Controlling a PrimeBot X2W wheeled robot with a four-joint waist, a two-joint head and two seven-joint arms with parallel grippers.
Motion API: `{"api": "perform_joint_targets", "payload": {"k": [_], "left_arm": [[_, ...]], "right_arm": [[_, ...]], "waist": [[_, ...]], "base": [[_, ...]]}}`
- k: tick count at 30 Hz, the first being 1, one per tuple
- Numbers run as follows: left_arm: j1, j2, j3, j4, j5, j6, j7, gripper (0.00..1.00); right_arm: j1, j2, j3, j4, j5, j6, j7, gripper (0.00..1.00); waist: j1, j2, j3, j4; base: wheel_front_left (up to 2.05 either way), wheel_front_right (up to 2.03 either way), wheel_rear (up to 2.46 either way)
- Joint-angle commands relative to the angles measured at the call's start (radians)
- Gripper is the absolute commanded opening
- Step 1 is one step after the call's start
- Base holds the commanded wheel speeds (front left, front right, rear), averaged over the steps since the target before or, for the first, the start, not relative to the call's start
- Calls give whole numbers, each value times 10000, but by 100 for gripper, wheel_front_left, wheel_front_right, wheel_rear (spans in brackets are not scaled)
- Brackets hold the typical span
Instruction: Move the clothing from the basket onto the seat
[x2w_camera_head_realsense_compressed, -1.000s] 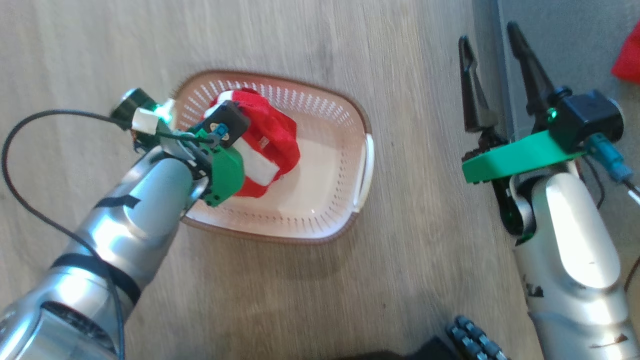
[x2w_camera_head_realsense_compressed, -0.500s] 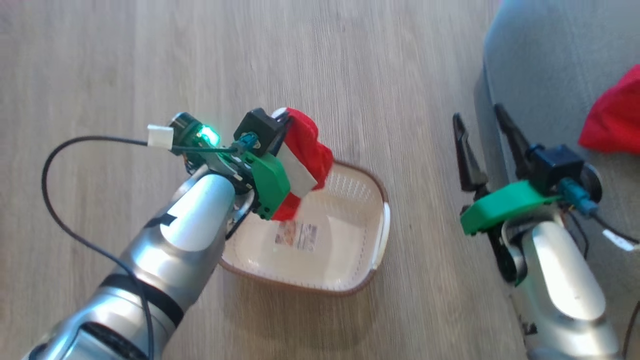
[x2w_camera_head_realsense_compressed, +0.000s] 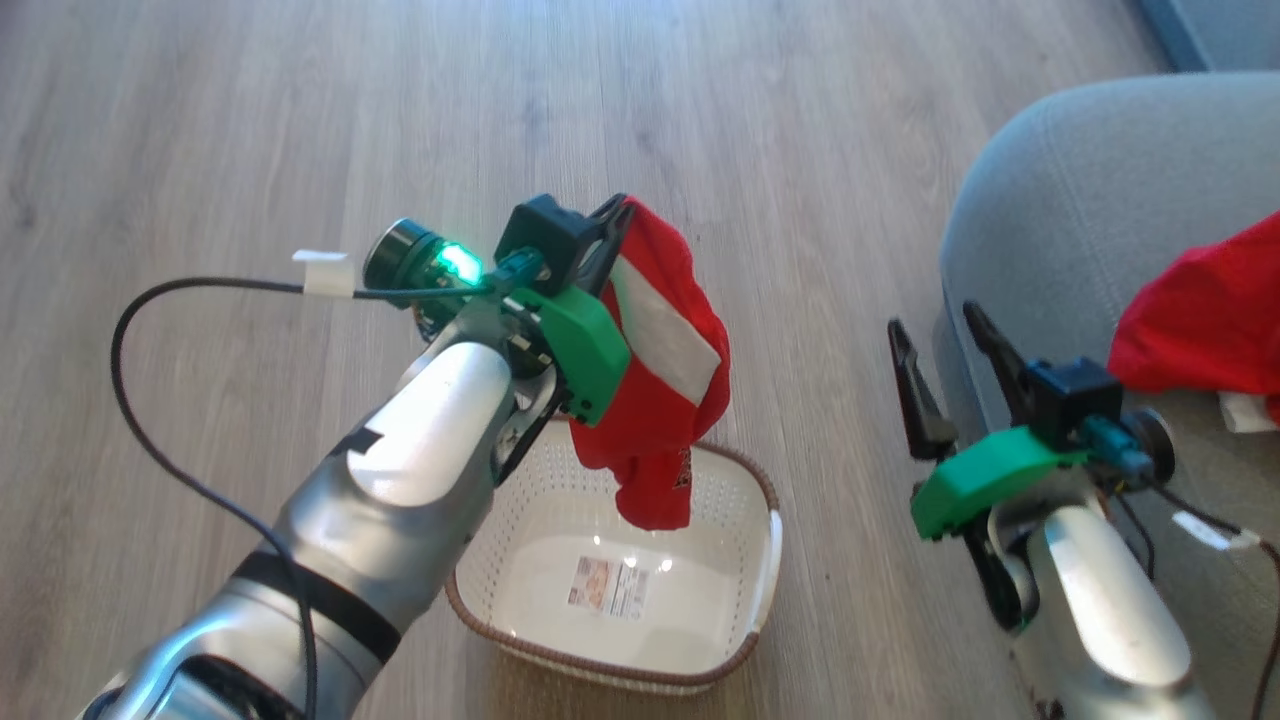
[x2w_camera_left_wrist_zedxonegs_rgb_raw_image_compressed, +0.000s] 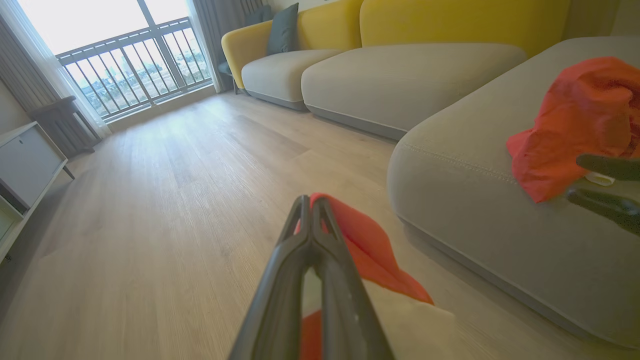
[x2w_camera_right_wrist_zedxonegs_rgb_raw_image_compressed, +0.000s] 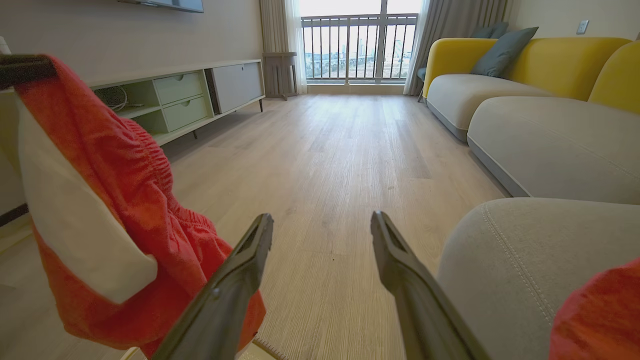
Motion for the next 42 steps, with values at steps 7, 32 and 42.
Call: {"api": "perform_joint_targets", "payload": {"k": [7, 32, 42], "left_arm": [[-1015, 121, 296, -1279, -190, 445, 558, 0], [-1521, 260, 22, -2931, -296, 637, 1240, 0], [-1571, 162, -464, -3175, -390, 610, 1307, 0]], "right_arm": [[121, 53, 375, -160, 145, -2, -65, 100], [-2041, 53, 3691, 1473, 587, -2, -65, 100], [-3071, 53, 4383, 2551, 1010, -2, -65, 100]], "waist": [[1, -1, -481, -143], [1, -1, -537, 159], [1, -1, -561, 601]], "base": [[0, 0, 0], [0, 0, 0], [0, 0, 0]]}}
